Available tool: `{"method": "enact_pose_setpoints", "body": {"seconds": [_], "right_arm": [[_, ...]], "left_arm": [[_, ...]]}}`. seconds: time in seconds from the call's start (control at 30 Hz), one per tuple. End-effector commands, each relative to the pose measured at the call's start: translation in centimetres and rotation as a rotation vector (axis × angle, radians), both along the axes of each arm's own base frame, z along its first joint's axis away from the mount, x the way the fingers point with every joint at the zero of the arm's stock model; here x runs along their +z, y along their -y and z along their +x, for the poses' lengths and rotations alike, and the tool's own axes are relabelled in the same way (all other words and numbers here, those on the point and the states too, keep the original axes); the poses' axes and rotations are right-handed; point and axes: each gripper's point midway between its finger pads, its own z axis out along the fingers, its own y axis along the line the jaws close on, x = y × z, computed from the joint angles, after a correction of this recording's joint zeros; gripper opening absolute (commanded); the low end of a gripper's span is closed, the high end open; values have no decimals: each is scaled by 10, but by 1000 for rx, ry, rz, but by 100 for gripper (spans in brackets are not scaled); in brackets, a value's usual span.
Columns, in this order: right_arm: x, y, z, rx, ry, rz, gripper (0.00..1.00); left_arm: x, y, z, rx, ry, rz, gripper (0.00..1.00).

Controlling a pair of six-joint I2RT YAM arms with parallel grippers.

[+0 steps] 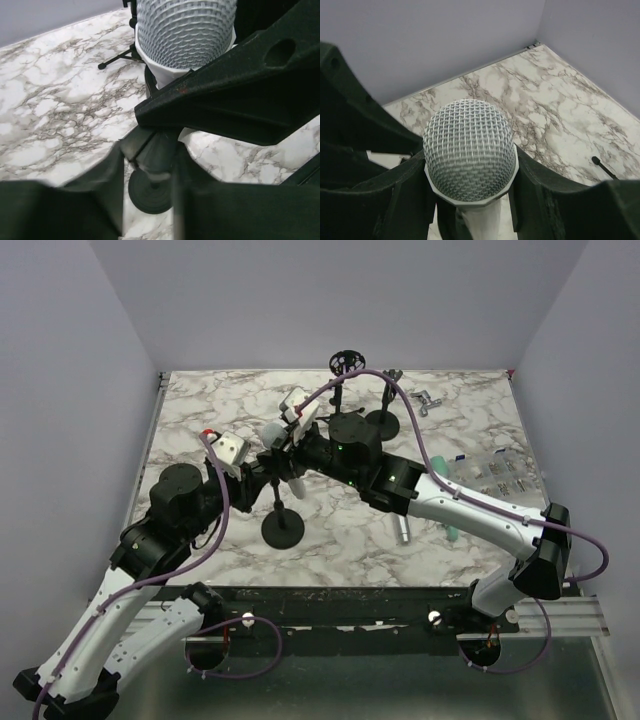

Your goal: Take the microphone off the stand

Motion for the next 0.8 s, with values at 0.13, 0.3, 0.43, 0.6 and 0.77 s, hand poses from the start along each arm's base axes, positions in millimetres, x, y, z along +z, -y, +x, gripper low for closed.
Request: {"method": "enact_pose_setpoints", "body": {"seconds": [0.13, 0.3, 0.43, 0.6, 0.77], "right_arm": [[19, 6, 9, -78, -11, 36, 1], [61, 26, 17, -175, 35, 125, 1], [109, 54, 14, -234, 86, 254, 1], [153, 113, 5, -340, 153, 423, 1], [157, 185, 9, -576, 233, 500, 1]], "left_arm": [[-28, -1, 0, -10, -53, 70, 0], [-36, -4, -5, -12, -47, 73, 0], [-36, -6, -7, -12, -48, 77, 0], [-34, -11, -6, 15, -45, 82, 0], [-32, -10, -5, 17, -48, 74, 0]]}}
